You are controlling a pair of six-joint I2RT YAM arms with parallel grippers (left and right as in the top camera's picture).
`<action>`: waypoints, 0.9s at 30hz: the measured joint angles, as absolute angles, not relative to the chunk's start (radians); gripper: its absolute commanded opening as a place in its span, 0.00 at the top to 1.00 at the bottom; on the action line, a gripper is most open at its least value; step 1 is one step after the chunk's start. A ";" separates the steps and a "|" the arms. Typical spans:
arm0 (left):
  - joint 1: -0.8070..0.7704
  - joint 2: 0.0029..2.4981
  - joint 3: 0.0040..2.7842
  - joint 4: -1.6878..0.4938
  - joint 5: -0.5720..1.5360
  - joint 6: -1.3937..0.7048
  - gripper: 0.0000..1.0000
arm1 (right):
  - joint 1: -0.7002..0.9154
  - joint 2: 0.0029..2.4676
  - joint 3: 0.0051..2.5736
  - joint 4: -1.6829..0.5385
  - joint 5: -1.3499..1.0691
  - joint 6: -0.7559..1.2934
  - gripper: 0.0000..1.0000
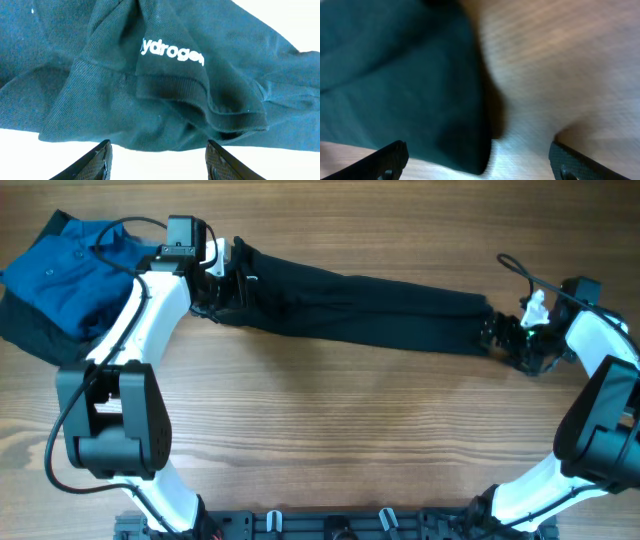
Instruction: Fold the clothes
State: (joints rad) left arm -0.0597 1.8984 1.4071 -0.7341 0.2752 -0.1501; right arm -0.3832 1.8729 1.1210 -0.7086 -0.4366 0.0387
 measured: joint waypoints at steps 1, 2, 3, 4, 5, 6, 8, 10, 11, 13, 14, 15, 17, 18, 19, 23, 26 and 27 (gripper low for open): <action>-0.056 1.893 1.407 -0.738 0.275 -0.143 0.41 | -0.369 1.878 1.121 -0.692 -0.454 0.035 0.30; -0.052 1.884 1.407 -0.739 0.276 -0.139 0.41 | -0.357 1.882 1.120 -0.673 -0.462 0.040 0.39; -0.049 1.879 1.407 -0.739 0.275 -0.139 0.41 | -0.329 1.892 1.121 -0.645 -0.476 0.048 0.56; -0.039 1.835 1.406 -0.741 0.275 -0.135 0.41 | -0.307 1.907 1.120 -0.621 -0.488 0.059 0.75; -0.036 1.803 1.406 -0.740 0.275 -0.134 0.41 | -0.290 1.913 1.121 -0.600 -0.491 0.077 0.94; -0.030 1.756 1.406 -0.741 0.275 -0.132 0.40 | -0.274 1.925 1.120 -0.590 -0.493 0.091 0.96; -0.021 1.664 1.406 -0.741 0.272 -0.131 0.39 | -0.259 1.941 1.120 -0.588 -0.494 0.133 0.96; -0.009 1.573 1.406 -0.741 0.250 -0.131 0.35 | -0.274 1.940 1.127 -0.623 -0.490 0.154 0.96; -0.001 1.523 1.406 -0.741 0.230 -0.130 0.34 | -0.292 1.939 1.135 -0.657 -0.478 0.157 0.96; 0.017 1.442 1.406 -0.741 0.200 -0.126 0.33 | -0.345 1.928 1.163 -0.741 -0.448 0.138 0.96; 0.023 1.412 1.406 -0.742 0.192 -0.125 0.32 | -0.385 1.909 1.187 -0.785 -0.423 0.113 0.96; 0.031 1.381 1.406 -0.750 0.182 -0.124 0.30 | -0.418 1.889 1.211 -0.816 -0.396 0.094 0.96; 0.039 1.333 1.406 -0.776 0.172 -0.123 0.29 | -0.505 1.823 1.306 -0.876 -0.329 0.065 0.96; 0.039 1.324 1.406 -0.791 0.170 -0.123 0.29 | -0.535 1.795 1.346 -0.879 -0.313 0.057 0.96; 0.039 1.322 1.406 -0.807 0.168 -0.123 0.29 | -0.560 1.766 1.386 -0.885 -0.307 0.053 0.96; 0.039 1.323 1.406 -0.830 0.164 -0.123 0.27 | -0.535 1.697 1.522 -0.958 -0.360 0.043 0.96; 0.039 1.323 1.406 -0.830 0.163 -0.122 0.27 | -0.396 1.696 1.527 -0.976 -0.401 0.042 0.96; 0.039 1.323 1.406 -0.830 0.162 -0.121 0.27 | -0.335 1.696 1.527 -0.974 -0.411 0.039 0.96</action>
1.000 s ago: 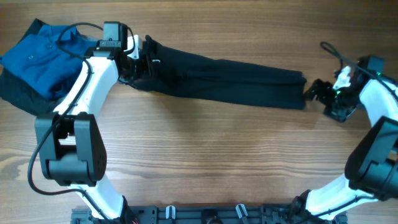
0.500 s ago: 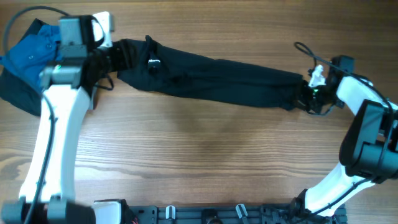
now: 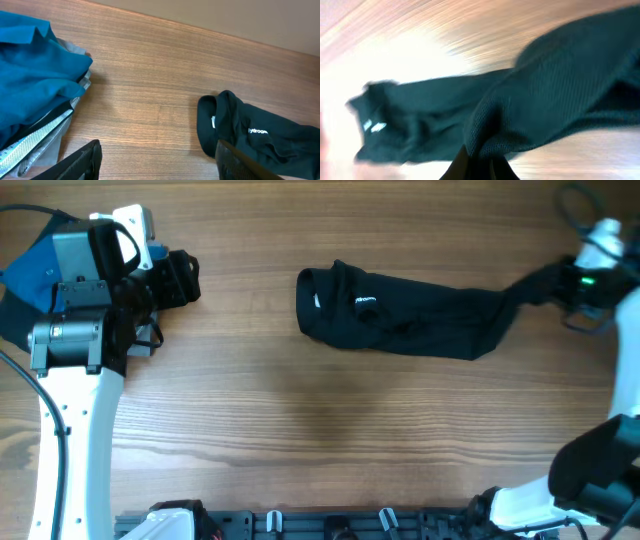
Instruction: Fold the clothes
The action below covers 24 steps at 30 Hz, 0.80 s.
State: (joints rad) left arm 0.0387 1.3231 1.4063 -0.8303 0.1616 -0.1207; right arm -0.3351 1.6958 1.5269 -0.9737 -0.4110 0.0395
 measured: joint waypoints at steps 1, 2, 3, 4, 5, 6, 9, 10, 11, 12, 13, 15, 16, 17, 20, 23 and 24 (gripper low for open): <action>0.039 1.323 1.406 -0.830 0.161 -0.120 0.27 | -0.257 1.696 1.527 -0.971 -0.419 0.039 0.95; 0.039 1.323 1.406 -0.830 0.161 -0.120 0.27 | -0.197 1.696 1.527 -0.972 -0.426 0.039 0.94; 0.039 1.323 1.406 -0.830 0.161 -0.120 0.27 | -0.108 1.696 1.527 -0.973 -0.417 0.039 0.96; 0.039 1.323 1.406 -0.831 0.161 -0.120 0.27 | -0.064 1.698 1.527 -0.979 -0.381 0.048 0.96; 0.039 1.323 1.406 -0.830 0.161 -0.120 0.27 | -0.021 1.704 1.527 -0.983 -0.343 0.060 0.96; 0.039 1.323 1.406 -0.831 0.161 -0.120 0.27 | 0.010 1.713 1.527 -0.982 -0.318 0.067 0.96; 0.039 1.323 1.406 -0.830 0.161 -0.120 0.27 | 0.080 1.747 1.526 -0.964 -0.274 0.082 0.96; 0.039 1.323 1.406 -0.830 0.161 -0.120 0.27 | 0.080 1.751 1.526 -0.953 -0.261 0.085 0.96; 0.039 1.323 1.406 -0.830 0.161 -0.120 0.27 | 0.071 1.750 1.527 -0.952 -0.256 0.086 0.96; 0.039 1.323 1.406 -0.830 0.161 -0.120 0.27 | 0.056 1.748 1.527 -0.950 -0.249 0.086 0.96; 0.039 1.323 1.406 -0.830 0.161 -0.120 0.27 | 0.028 1.748 1.527 -0.950 -0.234 0.086 0.96; 0.039 1.323 1.406 -0.830 0.161 -0.120 0.27 | -0.048 1.747 1.527 -0.965 -0.204 0.080 0.96; 0.039 1.323 1.406 -0.830 0.161 -0.120 0.27 | -0.115 1.745 1.527 -0.971 -0.179 0.072 0.96; 0.039 1.323 1.406 -0.831 0.161 -0.120 0.27 | -0.176 1.745 1.527 -0.970 -0.157 0.056 0.96; 0.039 1.323 1.406 -0.838 0.160 -0.120 0.27 | -0.413 1.745 1.527 -0.921 -0.126 0.027 0.96; 0.039 1.323 1.406 -0.850 0.161 -0.120 0.27 | -0.597 1.745 1.527 -0.892 -0.134 -0.010 0.96; 0.039 1.323 1.406 -0.853 0.161 -0.120 0.27 | -0.631 1.745 1.527 -0.889 -0.137 -0.019 0.96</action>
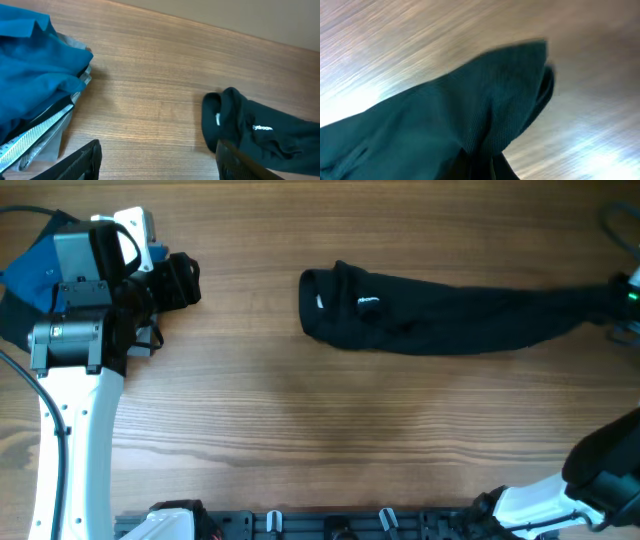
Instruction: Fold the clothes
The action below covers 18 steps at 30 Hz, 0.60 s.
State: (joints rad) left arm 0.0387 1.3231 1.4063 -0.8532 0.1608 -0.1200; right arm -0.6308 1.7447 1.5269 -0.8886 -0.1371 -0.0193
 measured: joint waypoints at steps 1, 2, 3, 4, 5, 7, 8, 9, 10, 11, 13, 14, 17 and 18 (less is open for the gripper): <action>0.039 1.323 1.406 -0.855 0.161 -0.120 0.27 | -0.646 1.745 1.527 -0.889 -0.138 -0.026 0.96; 0.039 1.323 1.406 -0.857 0.161 -0.120 0.27 | -0.652 1.745 1.527 -0.889 -0.140 -0.034 0.96; 0.039 1.323 1.406 -0.858 0.161 -0.120 0.27 | -0.648 1.745 1.527 -0.889 -0.142 -0.044 0.96; 0.039 1.323 1.406 -0.858 0.161 -0.120 0.27 | -0.640 1.745 1.527 -0.889 -0.142 -0.052 0.96; 0.039 1.323 1.406 -0.858 0.161 -0.120 0.27 | -0.629 1.745 1.527 -0.890 -0.142 -0.056 0.96; 0.039 1.323 1.406 -0.858 0.161 -0.120 0.27 | -0.598 1.745 1.527 -0.909 -0.141 -0.070 0.96; 0.039 1.323 1.406 -0.858 0.161 -0.120 0.27 | -0.582 1.745 1.527 -0.925 -0.141 -0.078 0.96; 0.039 1.323 1.406 -0.858 0.161 -0.120 0.27 | -0.567 1.745 1.527 -0.946 -0.141 -0.084 0.96; 0.039 1.323 1.406 -0.858 0.161 -0.120 0.27 | -0.550 1.745 1.527 -0.970 -0.141 -0.089 0.96; 0.039 1.323 1.406 -0.858 0.161 -0.120 0.27 | -0.523 1.745 1.527 -0.993 -0.141 -0.099 0.96; 0.039 1.323 1.406 -0.858 0.161 -0.120 0.27 | -0.456 1.745 1.527 -1.018 -0.141 -0.111 0.96; 0.039 1.323 1.406 -0.858 0.161 -0.120 0.27 | -0.422 1.745 1.527 -1.032 -0.141 -0.119 0.96; 0.039 1.324 1.406 -0.858 0.161 -0.120 0.27 | -0.296 1.755 1.527 -1.074 -0.127 -0.138 0.96; 0.039 1.324 1.406 -0.858 0.161 -0.120 0.27 | -0.248 1.770 1.527 -1.084 -0.118 -0.143 0.96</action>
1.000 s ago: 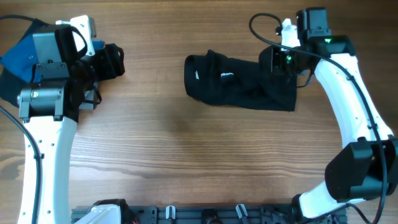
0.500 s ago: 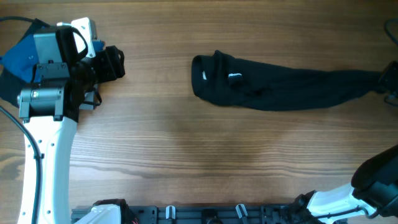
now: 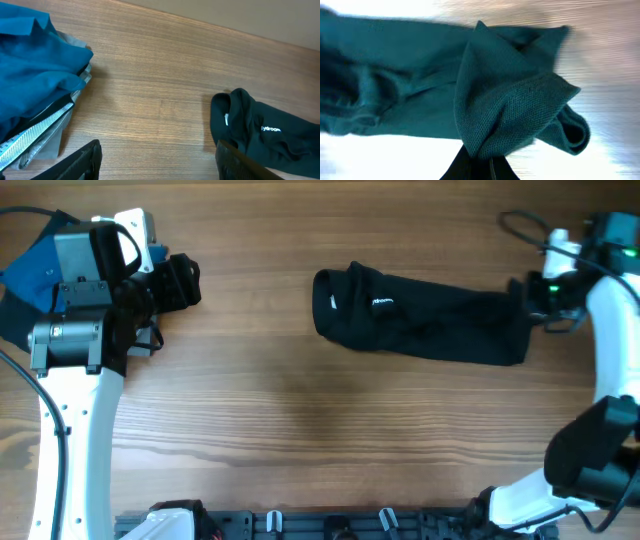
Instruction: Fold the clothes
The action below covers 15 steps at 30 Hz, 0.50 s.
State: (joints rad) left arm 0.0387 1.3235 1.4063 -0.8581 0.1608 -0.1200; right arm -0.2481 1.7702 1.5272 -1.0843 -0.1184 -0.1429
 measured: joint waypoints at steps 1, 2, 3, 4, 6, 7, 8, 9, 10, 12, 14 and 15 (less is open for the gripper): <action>0.039 1.324 1.406 -0.858 0.161 -0.120 0.27 | -0.210 1.789 1.528 -1.088 -0.112 -0.144 0.96; 0.039 1.324 1.406 -0.858 0.161 -0.120 0.27 | -0.179 1.814 1.528 -1.092 -0.106 -0.144 0.96; 0.039 1.324 1.406 -0.858 0.161 -0.120 0.27 | -0.150 1.843 1.528 -1.100 -0.100 -0.144 0.96; 0.039 1.324 1.406 -0.858 0.161 -0.120 0.27 | -0.128 1.868 1.528 -1.109 -0.092 -0.144 0.96; 0.039 1.324 1.406 -0.859 0.161 -0.120 0.27 | -0.096 1.903 1.528 -1.124 -0.076 -0.144 0.96; 0.039 1.324 1.406 -0.859 0.161 -0.120 0.27 | -0.087 1.913 1.528 -1.129 -0.076 -0.144 0.95; 0.039 1.324 1.406 -0.858 0.161 -0.120 0.27 | -0.077 1.919 1.528 -1.135 -0.076 -0.144 0.88; 0.039 1.324 1.406 -0.859 0.161 -0.120 0.27 | -0.068 1.920 1.528 -1.141 -0.076 -0.143 0.50; 0.039 1.324 1.406 -0.858 0.161 -0.120 0.26 | -0.062 1.920 1.528 -1.143 -0.076 -0.148 0.28; 0.039 1.324 1.406 -0.859 0.161 -0.120 0.27 | -0.052 1.920 1.528 -1.146 -0.077 -0.148 0.24; 0.039 1.324 1.406 -0.859 0.161 -0.120 0.26 | -0.044 1.920 1.528 -1.144 -0.077 -0.148 0.24; 0.039 1.324 1.406 -0.859 0.161 -0.120 0.26 | -0.042 1.920 1.528 -1.140 -0.078 -0.142 0.23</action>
State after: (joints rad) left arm 0.0387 1.3235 1.4063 -0.8585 0.1608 -0.1200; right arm -0.0418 1.9202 1.5276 -1.1400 -0.0776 -0.1421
